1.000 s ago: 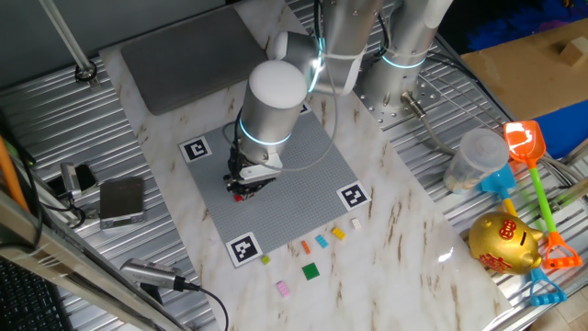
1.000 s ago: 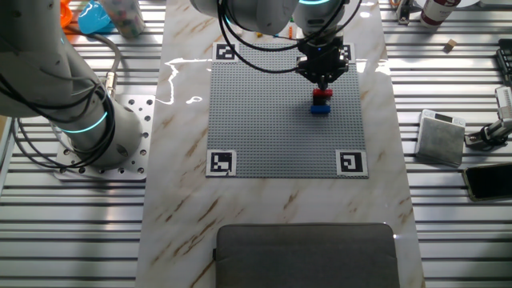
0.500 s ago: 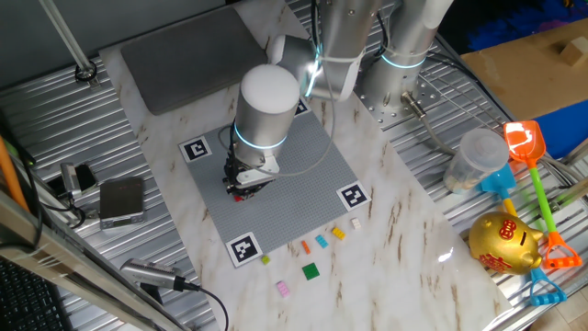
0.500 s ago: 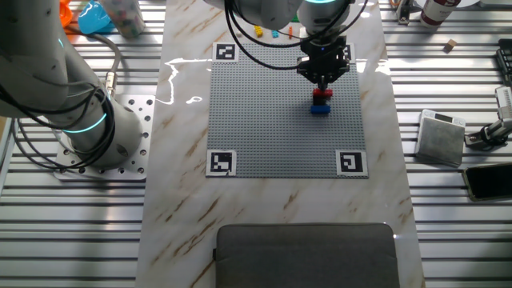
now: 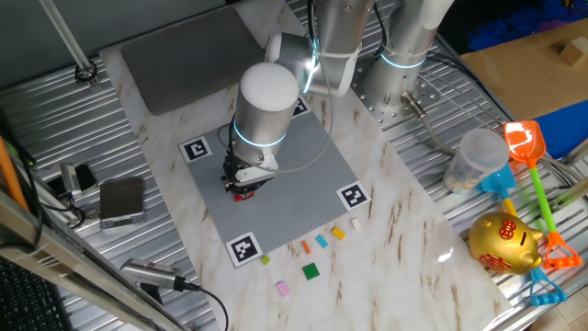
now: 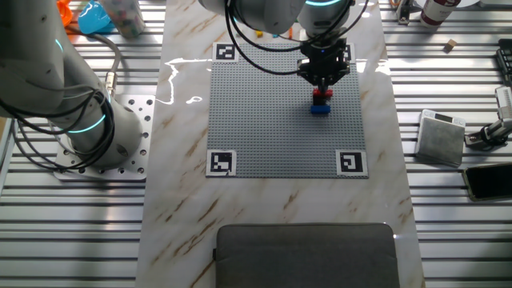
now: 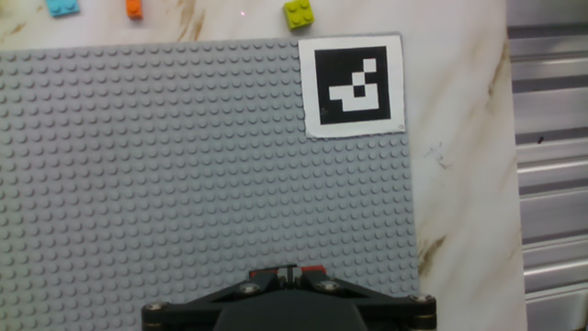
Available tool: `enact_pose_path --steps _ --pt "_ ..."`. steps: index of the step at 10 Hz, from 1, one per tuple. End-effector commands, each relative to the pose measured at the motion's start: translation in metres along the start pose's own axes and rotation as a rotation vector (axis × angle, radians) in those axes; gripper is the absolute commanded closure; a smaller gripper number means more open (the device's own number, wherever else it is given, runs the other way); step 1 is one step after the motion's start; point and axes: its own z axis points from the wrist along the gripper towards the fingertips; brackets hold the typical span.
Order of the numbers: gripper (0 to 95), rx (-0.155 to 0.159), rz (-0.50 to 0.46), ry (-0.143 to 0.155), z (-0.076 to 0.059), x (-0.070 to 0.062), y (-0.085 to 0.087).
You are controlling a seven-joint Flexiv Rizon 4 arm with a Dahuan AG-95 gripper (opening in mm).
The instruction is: Build with small Lego blocks
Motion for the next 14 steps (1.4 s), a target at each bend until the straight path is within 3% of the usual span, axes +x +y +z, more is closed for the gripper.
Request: enact_pose_path --steps 1,12,14 --pt "95.0 -0.002 -0.004 0.002 0.001 0.000 0.000" --pt "95.0 0.005 -0.022 -0.005 0.009 0.001 0.002" --pt "95.0 -0.007 -0.004 -0.007 -0.004 0.000 0.001"
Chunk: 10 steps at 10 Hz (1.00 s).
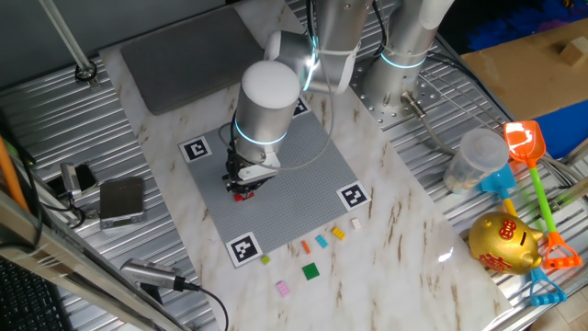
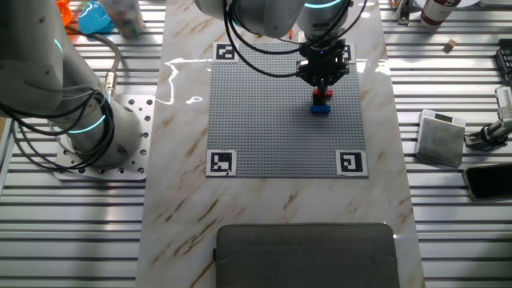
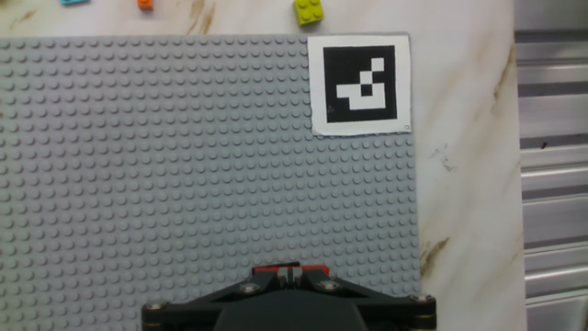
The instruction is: Build with small Lego blocks
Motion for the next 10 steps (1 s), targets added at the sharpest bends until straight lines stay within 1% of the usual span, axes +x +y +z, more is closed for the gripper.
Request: enact_pose_path --steps 1,3,4,5,7,8,9,10 --pt "95.0 -0.019 0.014 -0.001 -0.014 -0.002 0.000" --pt "95.0 -0.027 0.037 -0.003 -0.028 -0.004 0.001" --pt "95.0 -0.027 0.048 -0.008 -0.029 -0.004 0.001" --pt "95.0 -0.028 0.078 -0.008 -0.030 -0.006 -0.001" --pt "95.0 -0.043 0.120 -0.010 -0.033 -0.011 -0.009" --pt "95.0 -0.049 0.138 -0.004 -0.034 -0.014 -0.012" --pt "95.0 -0.063 0.176 0.014 -0.035 -0.019 -0.015" --pt "95.0 -0.085 0.229 0.021 -0.035 -0.021 -0.015"
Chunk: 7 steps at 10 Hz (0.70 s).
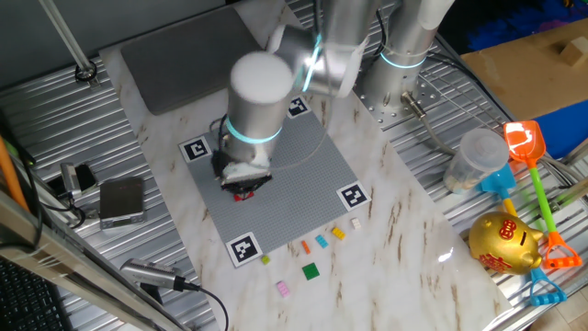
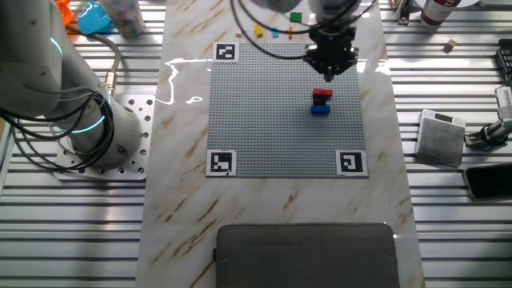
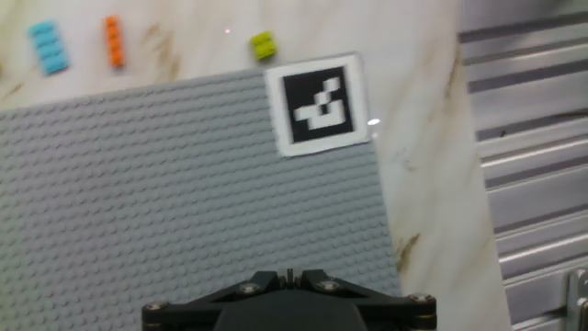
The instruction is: Build with small Lego blocks
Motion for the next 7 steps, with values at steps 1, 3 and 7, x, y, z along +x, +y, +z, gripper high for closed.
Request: enact_pose_path --steps 1,3,7 --pt "95.0 -0.059 0.185 0.020 -0.005 -0.003 0.003" --pt "95.0 -0.077 0.363 -0.005 -0.005 -0.006 0.004" --pt "76.0 -0.127 0.511 -0.014 0.000 -0.021 0.011"
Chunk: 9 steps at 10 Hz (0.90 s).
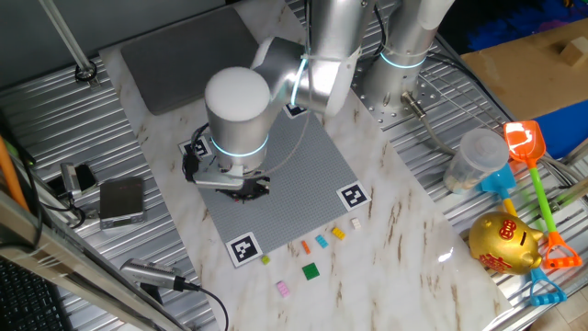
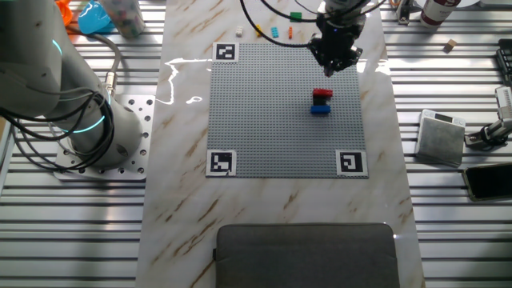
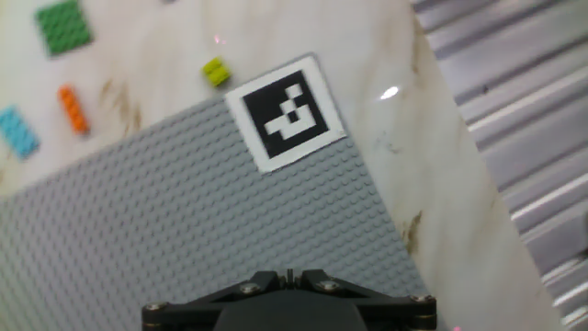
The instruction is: Build with small Lego blocks
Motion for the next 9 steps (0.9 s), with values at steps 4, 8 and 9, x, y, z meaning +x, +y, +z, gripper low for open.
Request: enact_pose_path --steps 4,8,9 --pt "57.0 -0.092 0.214 -0.045 0.0084 -0.0180 0.0229" --pt "57.0 -0.122 0.206 -0.051 0.0084 -0.0180 0.0229" --pt "57.0 -0.136 0.230 -0.037 0.0084 -0.0180 0.0229"
